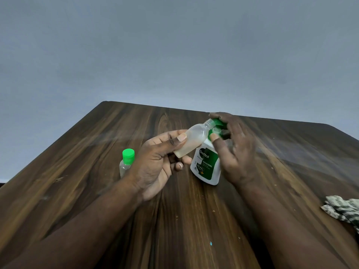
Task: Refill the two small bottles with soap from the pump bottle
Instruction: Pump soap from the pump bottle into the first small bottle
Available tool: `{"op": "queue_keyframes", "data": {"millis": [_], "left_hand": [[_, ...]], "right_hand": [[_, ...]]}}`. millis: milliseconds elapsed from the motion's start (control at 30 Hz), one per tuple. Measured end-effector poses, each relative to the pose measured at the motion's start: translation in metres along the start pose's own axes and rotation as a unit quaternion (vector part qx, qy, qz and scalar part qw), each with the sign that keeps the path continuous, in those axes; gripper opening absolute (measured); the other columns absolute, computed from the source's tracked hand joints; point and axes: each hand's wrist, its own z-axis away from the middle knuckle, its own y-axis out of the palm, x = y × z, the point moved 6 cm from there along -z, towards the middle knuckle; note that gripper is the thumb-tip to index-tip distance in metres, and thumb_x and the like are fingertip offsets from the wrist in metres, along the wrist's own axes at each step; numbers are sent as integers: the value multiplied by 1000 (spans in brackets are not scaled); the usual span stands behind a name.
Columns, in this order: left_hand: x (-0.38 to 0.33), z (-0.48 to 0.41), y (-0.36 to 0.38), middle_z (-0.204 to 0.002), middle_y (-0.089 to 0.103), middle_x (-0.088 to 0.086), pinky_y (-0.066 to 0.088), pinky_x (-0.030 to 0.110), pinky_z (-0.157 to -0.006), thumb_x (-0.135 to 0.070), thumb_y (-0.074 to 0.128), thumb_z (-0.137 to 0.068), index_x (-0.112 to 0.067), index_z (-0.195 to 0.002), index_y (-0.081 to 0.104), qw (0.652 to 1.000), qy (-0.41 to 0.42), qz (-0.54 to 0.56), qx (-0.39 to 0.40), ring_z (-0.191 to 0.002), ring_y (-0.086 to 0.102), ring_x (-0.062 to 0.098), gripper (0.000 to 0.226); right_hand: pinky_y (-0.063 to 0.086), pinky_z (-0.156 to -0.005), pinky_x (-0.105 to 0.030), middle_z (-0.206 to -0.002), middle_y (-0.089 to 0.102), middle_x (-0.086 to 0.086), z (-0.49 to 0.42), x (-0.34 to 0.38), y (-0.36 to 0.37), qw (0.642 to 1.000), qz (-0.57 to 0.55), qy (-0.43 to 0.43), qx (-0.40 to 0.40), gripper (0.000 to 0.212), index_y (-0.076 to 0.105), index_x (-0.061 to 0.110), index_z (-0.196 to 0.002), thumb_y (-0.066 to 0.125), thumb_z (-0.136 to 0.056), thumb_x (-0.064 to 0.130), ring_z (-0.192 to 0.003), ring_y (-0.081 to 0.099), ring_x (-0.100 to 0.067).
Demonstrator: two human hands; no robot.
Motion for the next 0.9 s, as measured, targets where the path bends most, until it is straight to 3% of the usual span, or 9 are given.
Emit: {"op": "queue_keyframes", "data": {"millis": [67, 167, 233, 333, 467, 567, 733, 900], "left_hand": [[0, 0, 0, -104, 73, 16, 44, 19, -48, -25, 67, -86, -1, -125, 65, 1000, 2, -1, -5, -61, 61, 16, 45], [1, 0, 0, -98, 73, 13, 43, 19, -47, -25, 68, -85, -1, -123, 66, 1000, 2, -2, -6, -60, 62, 16, 44], [0, 0, 0, -97, 73, 13, 43, 19, -47, -24, 68, -85, -1, -122, 66, 1000, 3, 0, -5, -60, 62, 16, 43], [0, 1, 0, -99, 72, 13, 44, 19, -47, -24, 68, -86, -2, -121, 68, 1000, 4, 0, -4, -60, 62, 16, 41], [2, 1, 0, -101, 72, 14, 45, 19, -47, -24, 68, -86, -2, -122, 67, 1000, 2, -1, 0, -61, 62, 16, 42], [3, 0, -2, -103, 73, 17, 45, 19, -48, -25, 68, -85, -4, -119, 69, 1000, 7, 1, 0, -62, 62, 16, 40], [3, -3, -4, -120, 67, 29, 45, 20, -50, -27, 73, -86, -3, -125, 67, 1000, 19, 4, 9, -63, 63, 16, 46], [3, -4, -5, -115, 69, 25, 46, 20, -50, -27, 70, -87, -2, -126, 66, 1000, 22, 8, 11, -64, 63, 16, 47]], "right_hand": [[56, -83, -39, -111, 77, -3, -8, -3, -5, 994, -88, 57, -6, 33, 75, 8, -117, 51, -99, 19, -104, 71, -20], [56, -78, -38, -98, 80, -7, -25, -5, -8, 965, -193, 176, 2, 51, 79, 9, -97, 38, -111, 33, -92, 75, -24], [56, -72, -33, -96, 80, -10, -41, -8, -7, 943, -209, 256, 28, 59, 78, 6, -96, 36, -113, 43, -85, 74, -23], [55, -62, -27, -93, 79, -12, -63, -15, 2, 906, -206, 357, 97, 53, 77, 4, -101, 47, -109, 47, -75, 67, -21], [46, -51, -22, -87, 76, -14, -78, -18, 22, 887, -174, 381, 195, 36, 78, 3, -101, 61, -103, 36, -62, 61, -15], [48, -54, -24, -73, 72, 0, -81, -21, 32, 883, -163, 371, 237, 25, 77, 2, -106, 63, -103, 23, -57, 58, -10], [49, -66, -30, -76, 71, -3, -70, -31, 38, 849, -241, 414, 223, 19, 76, 4, -107, 58, -100, 4, -65, 60, -14], [50, -67, -28, -71, 72, 3, -72, -31, 41, 863, -212, 393, 236, 19, 77, 8, -104, 59, -100, 3, -63, 60, -11]]}}
